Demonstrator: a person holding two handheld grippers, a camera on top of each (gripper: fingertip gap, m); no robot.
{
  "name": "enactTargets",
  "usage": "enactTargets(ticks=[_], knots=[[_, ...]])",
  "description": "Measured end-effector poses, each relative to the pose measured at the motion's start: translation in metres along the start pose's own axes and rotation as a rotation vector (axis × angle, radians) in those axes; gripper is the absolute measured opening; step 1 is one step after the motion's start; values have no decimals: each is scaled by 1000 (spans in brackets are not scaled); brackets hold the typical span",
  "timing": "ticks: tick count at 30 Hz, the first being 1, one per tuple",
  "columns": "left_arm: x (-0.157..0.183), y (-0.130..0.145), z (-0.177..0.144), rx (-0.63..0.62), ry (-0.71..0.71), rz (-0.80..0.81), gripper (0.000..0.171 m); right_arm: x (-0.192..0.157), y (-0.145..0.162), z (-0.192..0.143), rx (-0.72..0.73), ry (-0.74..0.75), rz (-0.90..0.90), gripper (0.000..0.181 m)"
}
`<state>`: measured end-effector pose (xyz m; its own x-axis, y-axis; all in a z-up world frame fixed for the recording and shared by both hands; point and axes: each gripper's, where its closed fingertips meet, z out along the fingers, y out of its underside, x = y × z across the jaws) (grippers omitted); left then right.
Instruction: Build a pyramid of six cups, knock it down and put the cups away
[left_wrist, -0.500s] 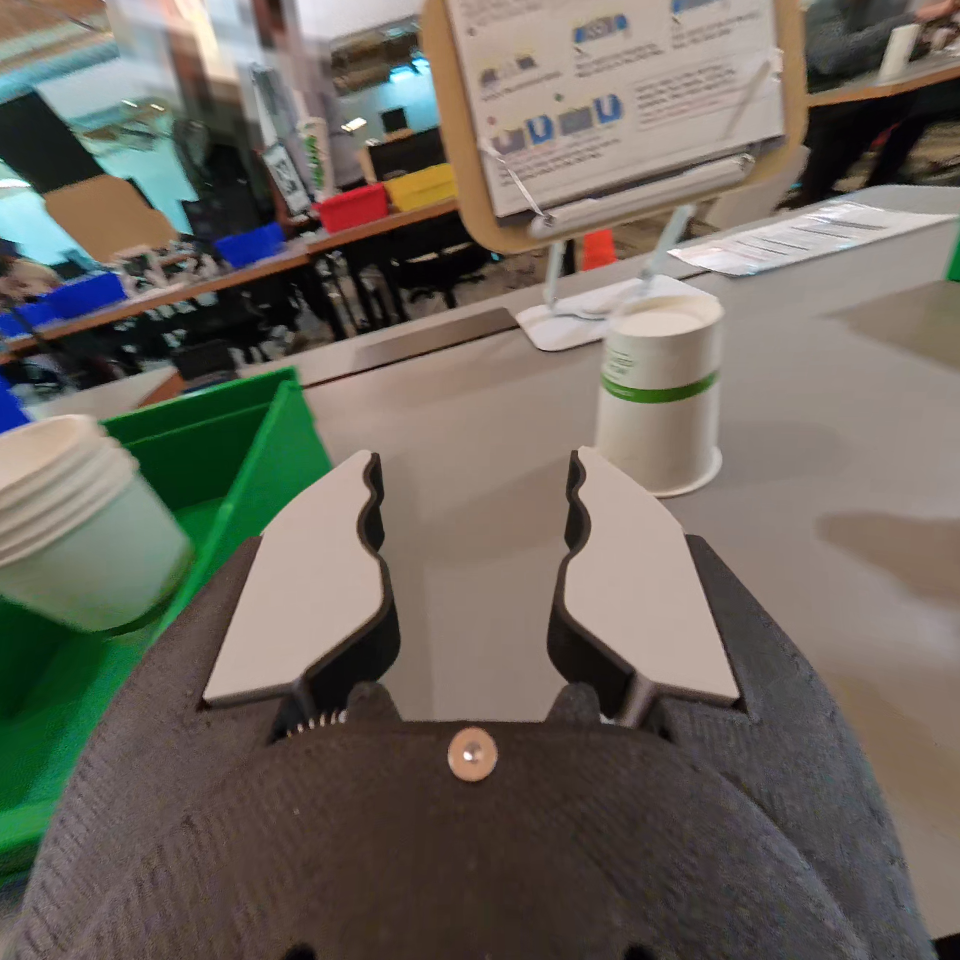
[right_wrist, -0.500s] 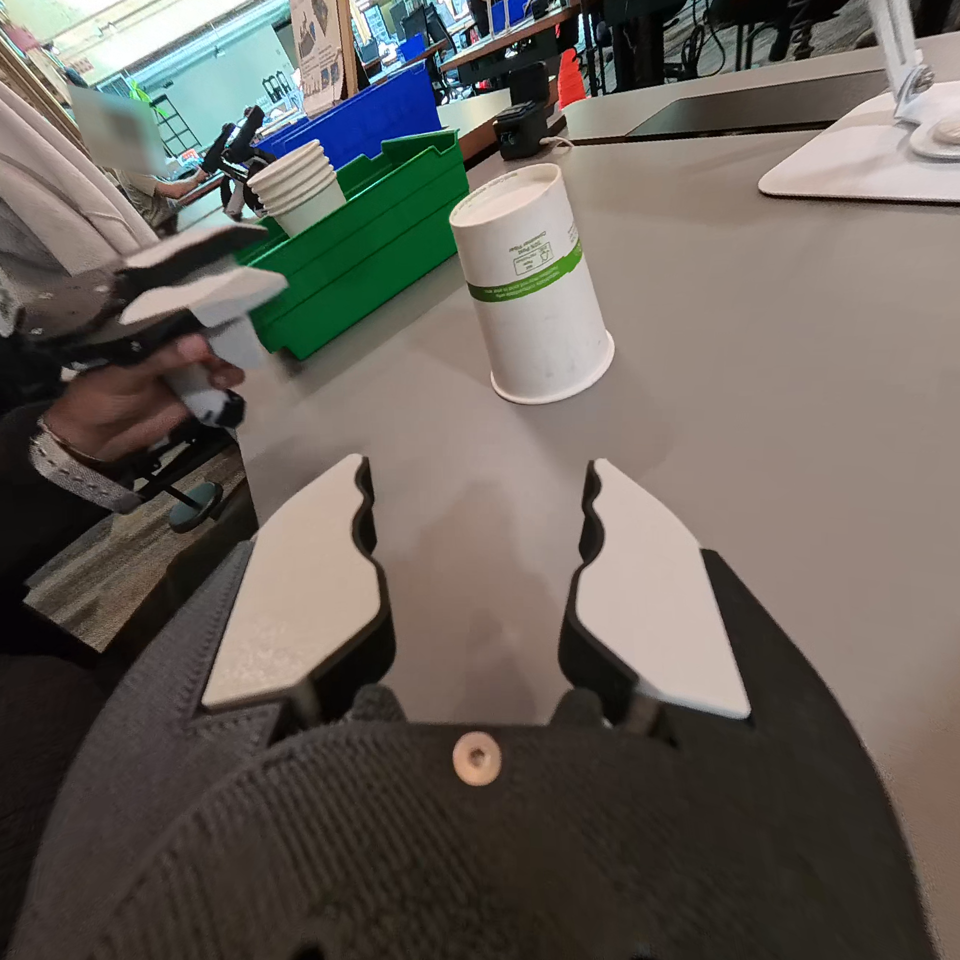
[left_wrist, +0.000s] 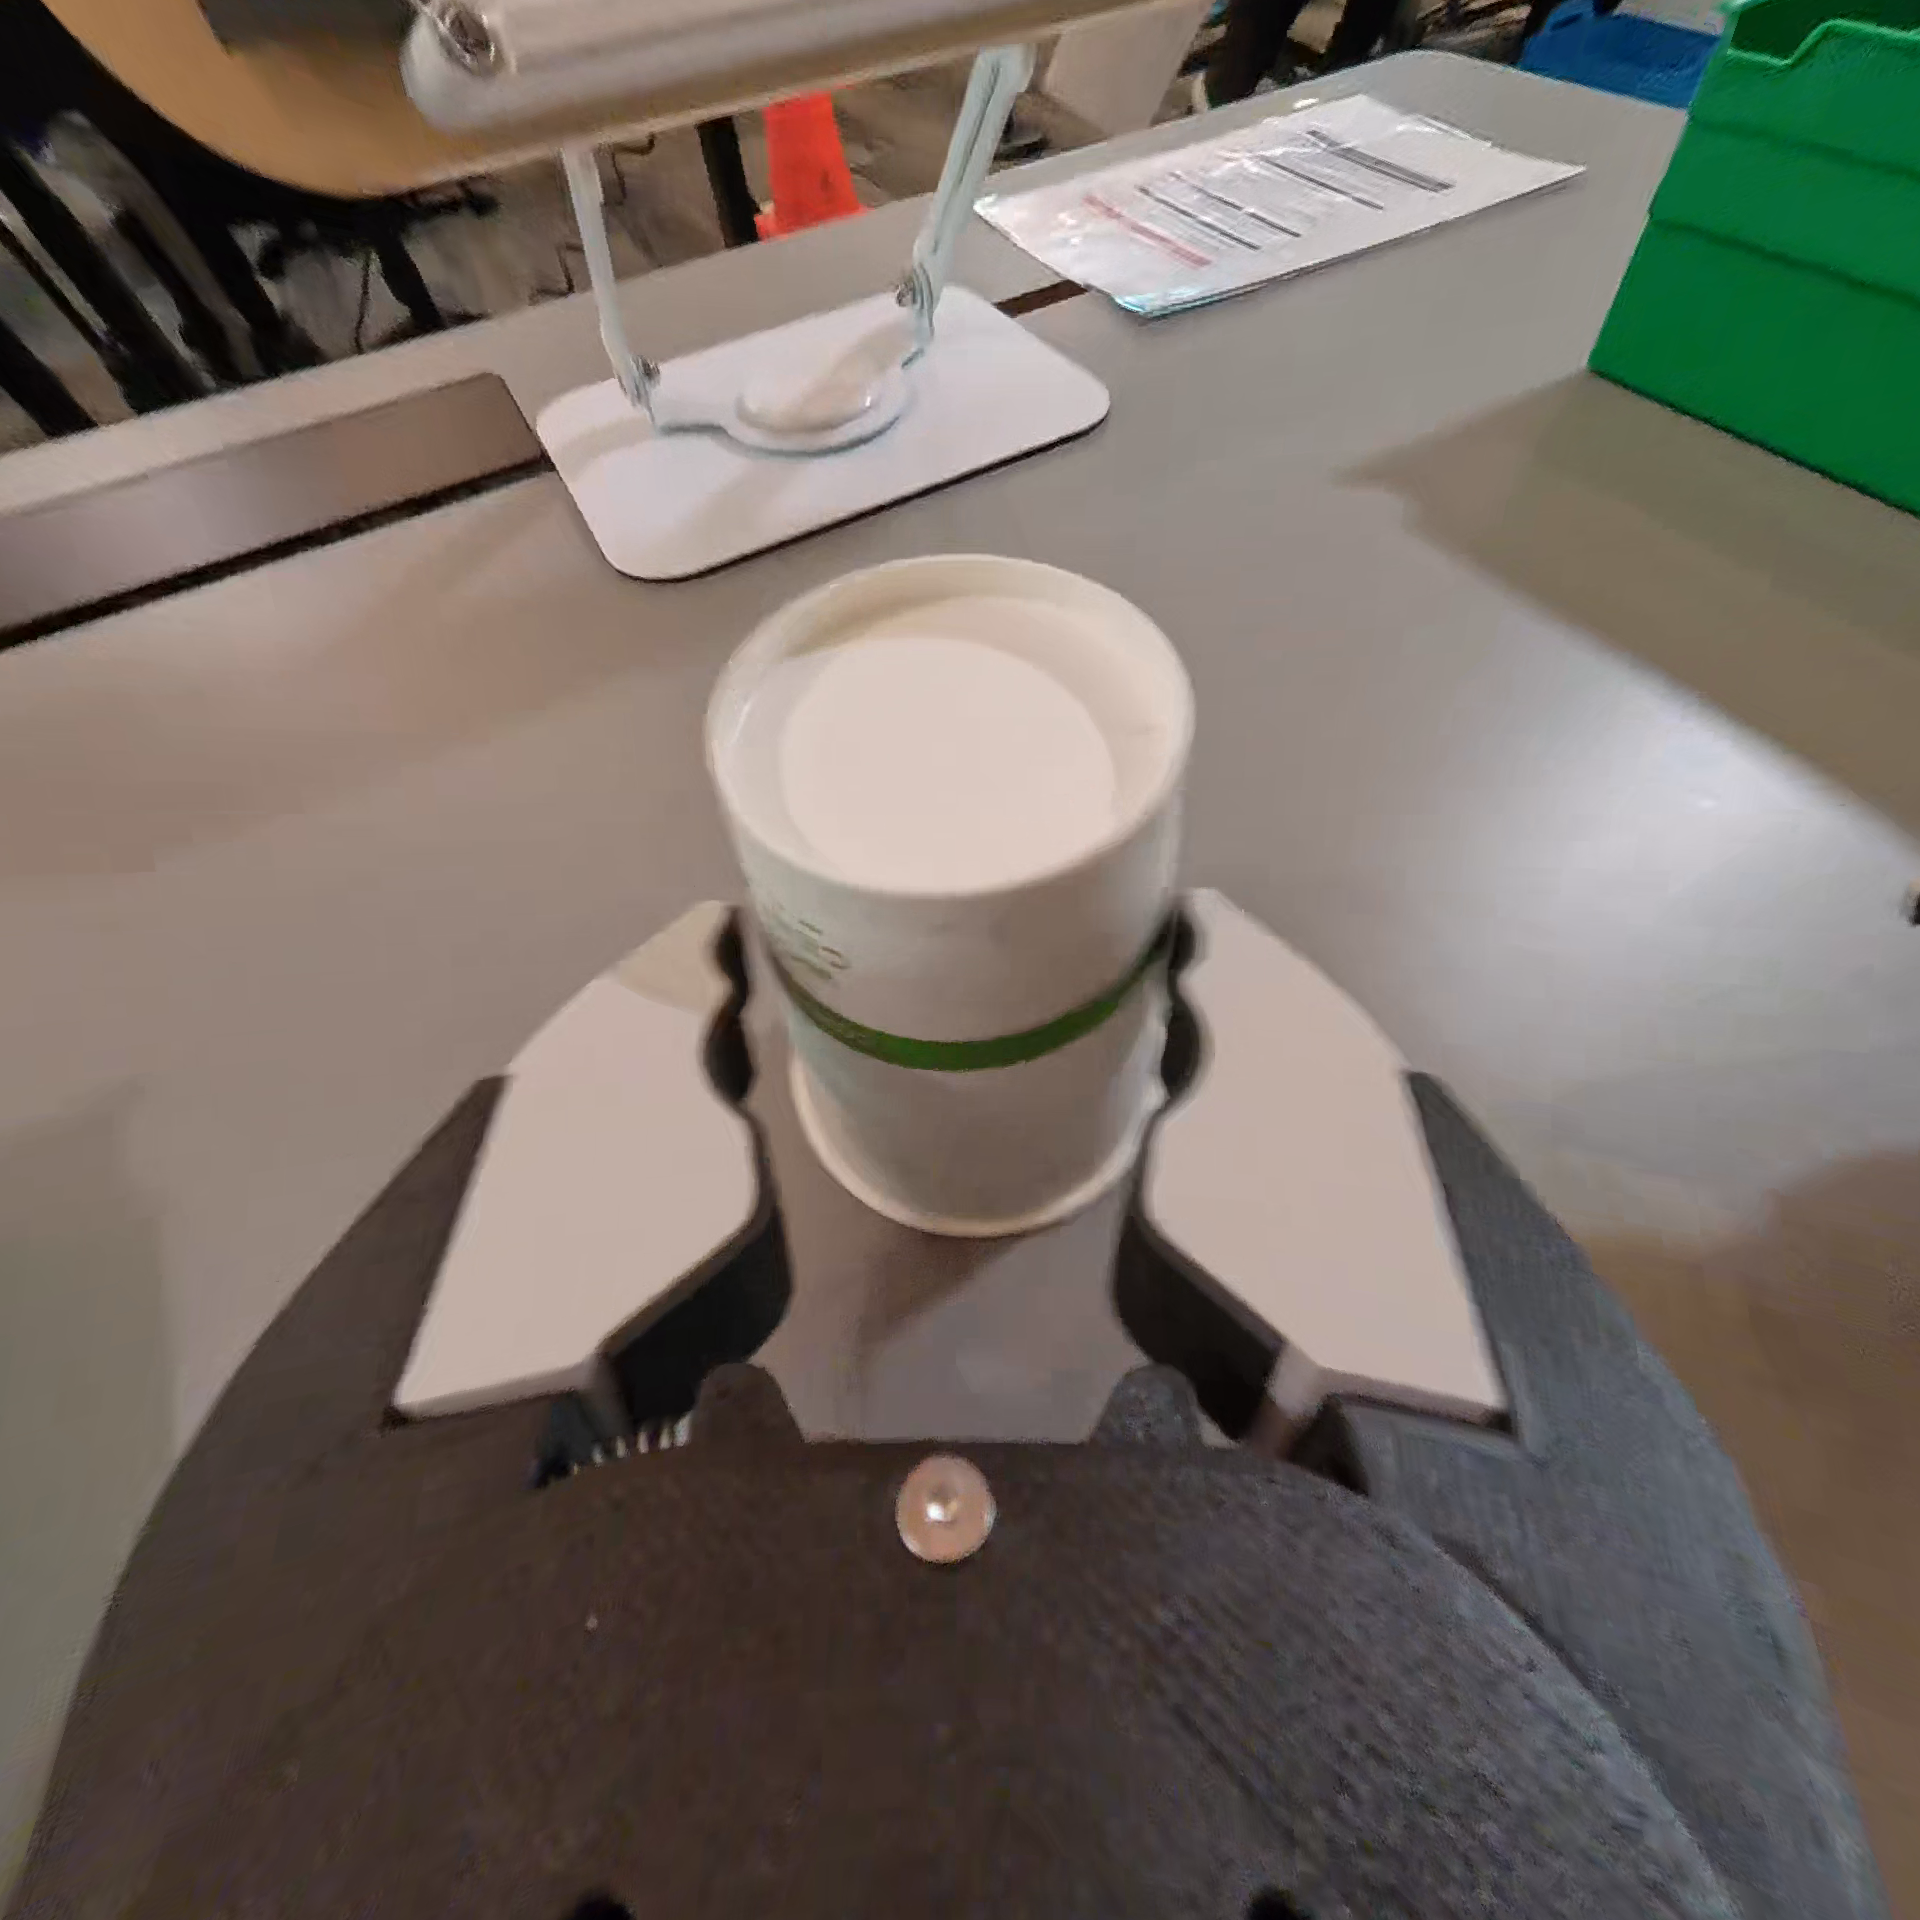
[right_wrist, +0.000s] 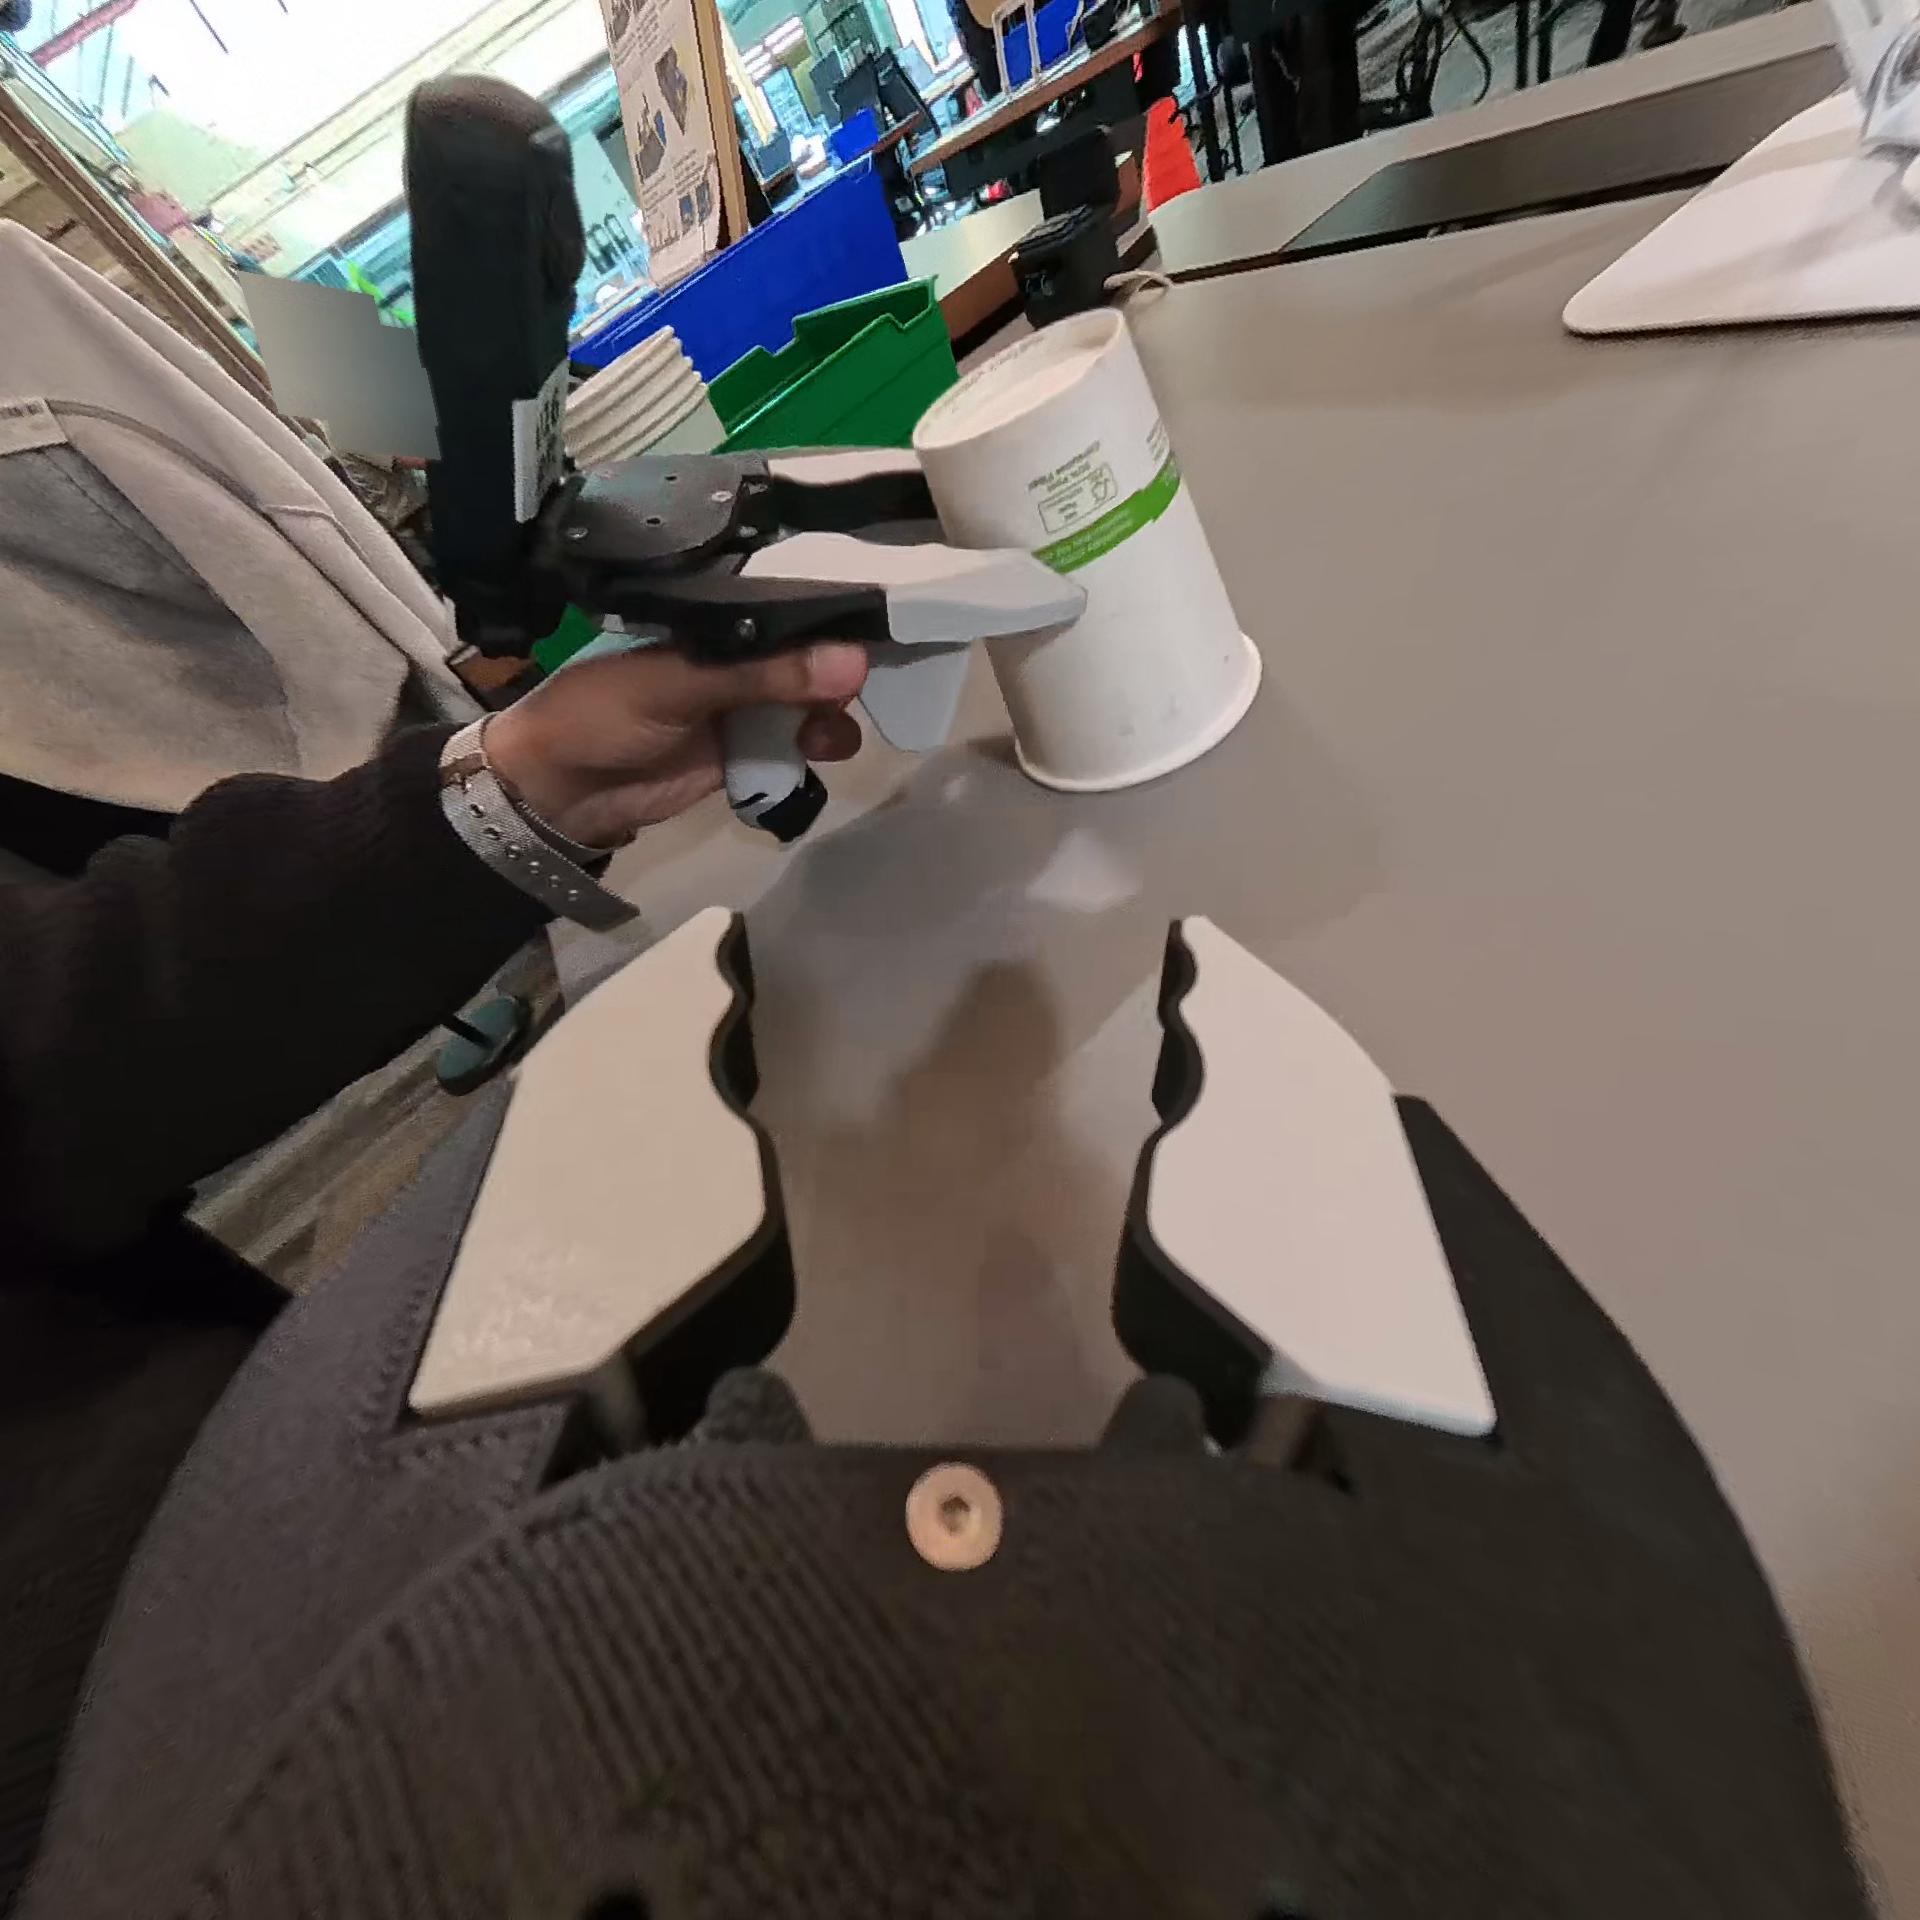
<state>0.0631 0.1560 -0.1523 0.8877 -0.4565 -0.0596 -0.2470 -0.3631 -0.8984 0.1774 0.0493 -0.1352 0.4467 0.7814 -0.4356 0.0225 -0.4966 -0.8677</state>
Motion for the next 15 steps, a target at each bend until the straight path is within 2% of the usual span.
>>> enactTargets(ticks=[5, 9, 12, 15], knots=[[-33, 11, -23, -14, -40, 31, 74, -1, 0, -4, 10, -32, 59, 76], [-64, 19, -37, -31, -58, -58, 73, 2, 0, -5, 7, -33, 68, 76], [-65, 20, -36, -28, -59, -88, 73, 3, 1, -4, 0, -46, 90, 76], [-54, 19, -34, -23, -57, -28, 74, 2, 0, -4, 7, -63, 111, 76]])
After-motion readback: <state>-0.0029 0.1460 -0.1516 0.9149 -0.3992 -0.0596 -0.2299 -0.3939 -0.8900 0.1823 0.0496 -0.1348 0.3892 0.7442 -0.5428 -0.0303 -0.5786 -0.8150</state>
